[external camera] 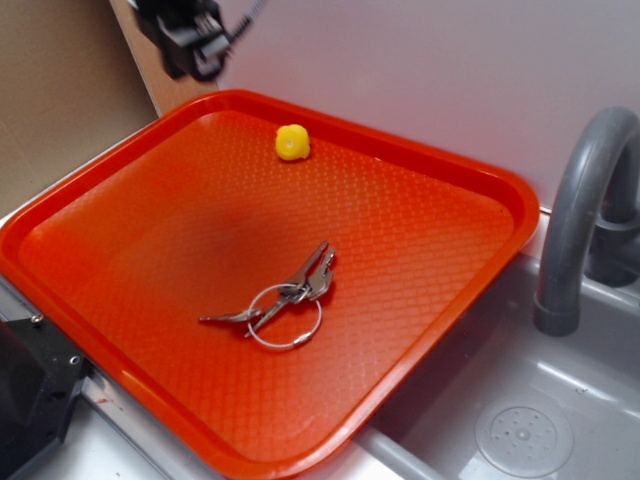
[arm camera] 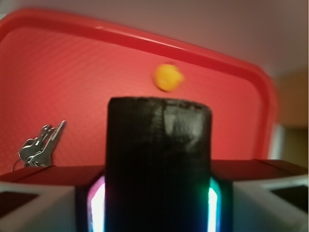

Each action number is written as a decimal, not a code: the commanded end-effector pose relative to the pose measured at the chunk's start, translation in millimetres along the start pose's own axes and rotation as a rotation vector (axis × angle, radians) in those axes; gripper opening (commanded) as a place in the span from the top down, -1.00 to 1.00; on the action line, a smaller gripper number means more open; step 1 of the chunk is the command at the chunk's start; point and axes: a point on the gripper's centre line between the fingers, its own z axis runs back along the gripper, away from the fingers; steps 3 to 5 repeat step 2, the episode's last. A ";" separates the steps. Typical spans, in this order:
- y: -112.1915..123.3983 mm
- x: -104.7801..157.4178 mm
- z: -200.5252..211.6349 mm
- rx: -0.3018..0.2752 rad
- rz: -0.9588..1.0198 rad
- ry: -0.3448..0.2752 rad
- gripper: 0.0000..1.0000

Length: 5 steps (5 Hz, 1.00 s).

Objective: Grab the black box.

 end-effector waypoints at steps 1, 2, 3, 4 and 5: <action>12.6 -27.2 50.5 -0.132 0.070 -0.035 1.00; 5.7 -28.2 39.2 -0.103 0.036 -0.064 1.00; 5.7 -28.2 39.2 -0.103 0.036 -0.064 1.00; 5.7 -28.2 39.2 -0.103 0.036 -0.064 1.00; 5.7 -28.2 39.2 -0.103 0.036 -0.064 1.00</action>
